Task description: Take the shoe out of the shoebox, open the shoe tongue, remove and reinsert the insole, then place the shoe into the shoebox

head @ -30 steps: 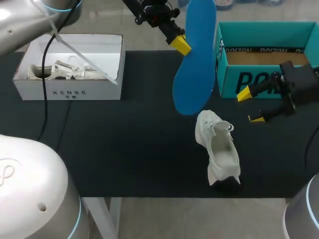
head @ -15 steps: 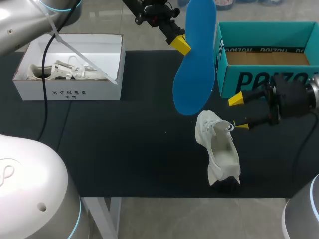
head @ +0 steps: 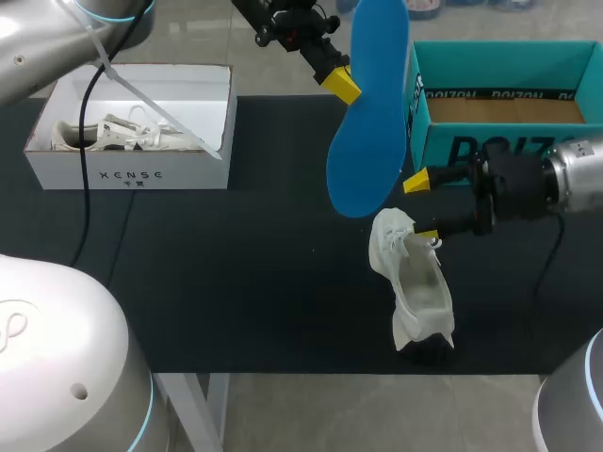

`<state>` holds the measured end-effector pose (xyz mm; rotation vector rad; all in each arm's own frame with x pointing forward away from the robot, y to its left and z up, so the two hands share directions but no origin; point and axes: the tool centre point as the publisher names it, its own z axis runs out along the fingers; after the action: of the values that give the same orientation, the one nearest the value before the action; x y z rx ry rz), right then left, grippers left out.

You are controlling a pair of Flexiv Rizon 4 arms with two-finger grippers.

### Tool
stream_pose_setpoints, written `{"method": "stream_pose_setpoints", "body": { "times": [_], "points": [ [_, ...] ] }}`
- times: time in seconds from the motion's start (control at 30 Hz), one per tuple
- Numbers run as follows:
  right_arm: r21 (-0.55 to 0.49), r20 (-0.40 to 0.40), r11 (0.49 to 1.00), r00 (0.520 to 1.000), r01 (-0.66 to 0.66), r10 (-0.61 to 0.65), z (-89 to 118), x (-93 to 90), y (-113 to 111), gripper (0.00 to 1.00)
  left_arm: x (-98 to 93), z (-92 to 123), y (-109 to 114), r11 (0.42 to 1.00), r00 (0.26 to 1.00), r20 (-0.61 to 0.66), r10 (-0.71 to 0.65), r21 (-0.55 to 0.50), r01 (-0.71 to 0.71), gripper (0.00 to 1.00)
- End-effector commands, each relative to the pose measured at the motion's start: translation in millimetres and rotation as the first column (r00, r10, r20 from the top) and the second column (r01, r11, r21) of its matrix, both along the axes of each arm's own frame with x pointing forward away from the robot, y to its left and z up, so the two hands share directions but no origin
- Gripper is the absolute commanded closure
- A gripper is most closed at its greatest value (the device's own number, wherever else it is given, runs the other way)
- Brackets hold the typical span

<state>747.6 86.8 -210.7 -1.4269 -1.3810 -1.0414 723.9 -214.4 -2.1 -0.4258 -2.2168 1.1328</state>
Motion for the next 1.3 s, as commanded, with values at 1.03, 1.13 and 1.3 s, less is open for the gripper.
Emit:
{"method": "stream_pose_setpoints", "body": {
  "times": [1.03,1.13,1.3],
  "points": [
    [0.074,0.020,0.997,1.000,-0.006,0.004,1,37.4,1,0.00,0.3,0,0,1.000,1.000,0.001,-0.001,0.000,0.001,1.00],
    [0.074,0.020,0.997,1.000,-0.006,0.004,1,37.4,1,0.00,0.3,0,0,1.000,1.000,0.001,-0.001,0.000,0.001,1.00],
    [0.074,0.020,0.997,1.000,-0.006,0.004,1,37.4,1,0.00,0.3,0,0,1.000,1.000,0.001,-0.001,0.000,0.001,1.00]
  ]
}}
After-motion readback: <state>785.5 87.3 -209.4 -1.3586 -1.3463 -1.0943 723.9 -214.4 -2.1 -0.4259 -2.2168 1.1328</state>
